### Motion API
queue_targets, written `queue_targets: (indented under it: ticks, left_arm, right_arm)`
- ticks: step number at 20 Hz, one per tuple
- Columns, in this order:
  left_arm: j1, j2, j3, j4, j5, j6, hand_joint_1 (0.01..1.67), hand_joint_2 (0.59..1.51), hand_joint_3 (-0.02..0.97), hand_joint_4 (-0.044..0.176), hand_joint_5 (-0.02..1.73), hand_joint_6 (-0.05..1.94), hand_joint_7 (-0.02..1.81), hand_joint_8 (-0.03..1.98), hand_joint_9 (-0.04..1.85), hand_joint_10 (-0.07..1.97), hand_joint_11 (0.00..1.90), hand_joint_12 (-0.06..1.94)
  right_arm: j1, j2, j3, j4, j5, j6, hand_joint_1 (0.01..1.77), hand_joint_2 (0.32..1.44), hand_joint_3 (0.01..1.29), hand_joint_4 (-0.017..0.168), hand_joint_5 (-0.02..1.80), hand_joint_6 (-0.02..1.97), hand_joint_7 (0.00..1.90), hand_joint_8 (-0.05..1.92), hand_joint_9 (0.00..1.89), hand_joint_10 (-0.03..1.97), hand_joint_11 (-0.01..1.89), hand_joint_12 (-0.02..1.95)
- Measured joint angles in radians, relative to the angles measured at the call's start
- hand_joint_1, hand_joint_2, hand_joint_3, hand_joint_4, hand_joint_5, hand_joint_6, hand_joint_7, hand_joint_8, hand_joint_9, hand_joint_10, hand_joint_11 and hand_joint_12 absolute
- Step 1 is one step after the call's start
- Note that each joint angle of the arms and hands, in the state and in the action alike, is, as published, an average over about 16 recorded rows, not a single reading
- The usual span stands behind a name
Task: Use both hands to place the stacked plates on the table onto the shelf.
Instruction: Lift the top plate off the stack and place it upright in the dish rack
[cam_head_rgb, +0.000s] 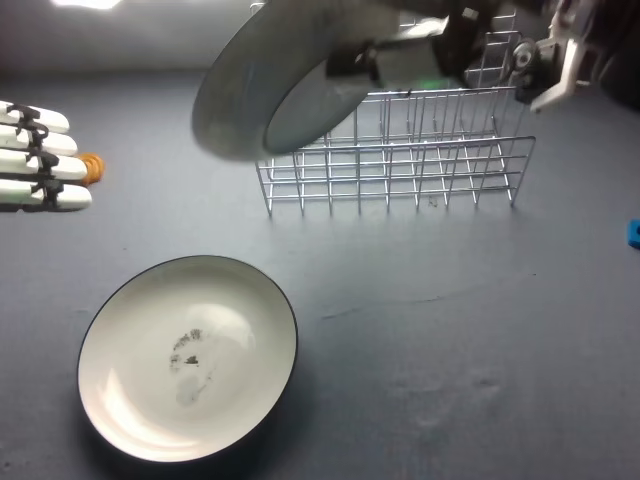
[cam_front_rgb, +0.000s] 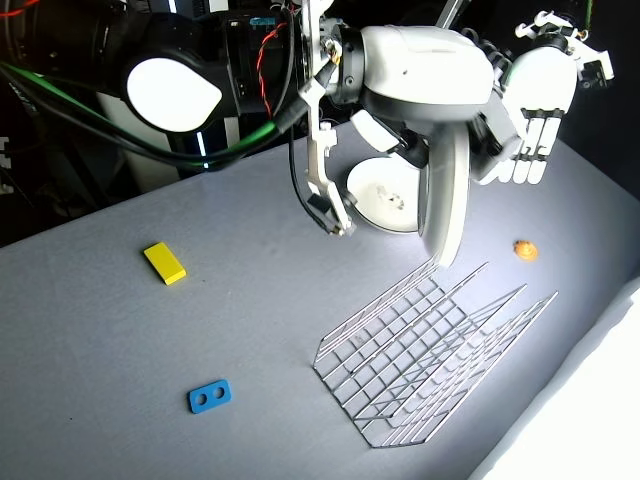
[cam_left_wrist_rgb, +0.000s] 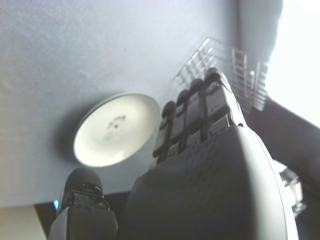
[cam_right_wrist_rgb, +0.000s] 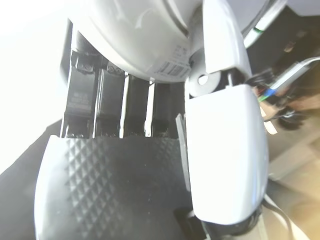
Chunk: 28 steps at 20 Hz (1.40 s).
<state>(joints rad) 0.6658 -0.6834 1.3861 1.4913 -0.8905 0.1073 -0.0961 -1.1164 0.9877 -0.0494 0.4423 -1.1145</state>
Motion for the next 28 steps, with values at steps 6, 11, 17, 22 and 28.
queue_targets:
  ticks: [6, 11, 17, 22, 28]
  left_arm:
    - [0.027, 0.005, 0.007, 0.014, -0.129, 0.0, 0.02, 1.092, 0.013, -0.002, 0.02, 0.01, 0.02, -0.01, 0.02, 0.0, 0.02, 0.01]
    - [0.052, 0.007, -0.015, 0.014, -0.172, 0.0, 0.02, 1.094, 0.013, -0.002, 0.02, 0.01, 0.02, -0.01, 0.02, 0.0, 0.02, 0.01]
    - [0.093, 0.0, -0.063, 0.006, -0.131, 0.0, 0.02, 1.096, 0.013, -0.002, 0.02, 0.01, 0.02, -0.01, 0.02, 0.0, 0.02, 0.01]
    - [0.142, -0.009, -0.109, -0.018, -0.051, 0.0, 0.02, 1.098, 0.013, -0.002, 0.02, 0.01, 0.02, -0.01, 0.02, 0.0, 0.02, 0.01]
    - [0.208, -0.022, -0.147, -0.059, 0.043, 0.0, 0.02, 1.101, 0.014, -0.002, 0.02, 0.01, 0.02, -0.01, 0.02, 0.0, 0.02, 0.01]
  right_arm:
    - [0.031, -0.005, 0.052, 0.133, -0.03, 0.005, 1.28, 0.97, 0.01, -0.006, 0.76, 1.23, 0.92, 1.09, 0.9, 1.15, 0.76, 1.19]
    - [0.047, -0.016, 0.096, 0.251, -0.06, 0.012, 1.29, 0.97, 0.01, -0.007, 0.77, 1.21, 0.91, 1.1, 0.9, 1.19, 0.76, 1.18]
    - [0.055, -0.04, 0.156, 0.402, -0.109, 0.018, 1.31, 0.98, 0.01, -0.007, 0.77, 1.2, 0.91, 1.11, 0.9, 1.2, 0.76, 1.17]
    - [0.056, -0.065, 0.212, 0.519, -0.151, 0.021, 1.33, 1.0, 0.01, -0.007, 0.78, 1.18, 0.91, 1.13, 0.89, 1.2, 0.77, 1.18]
    - [0.056, -0.089, 0.274, 0.659, -0.203, 0.021, 1.34, 1.01, 0.01, -0.008, 0.78, 1.17, 0.9, 1.16, 0.88, 1.22, 0.75, 1.2]
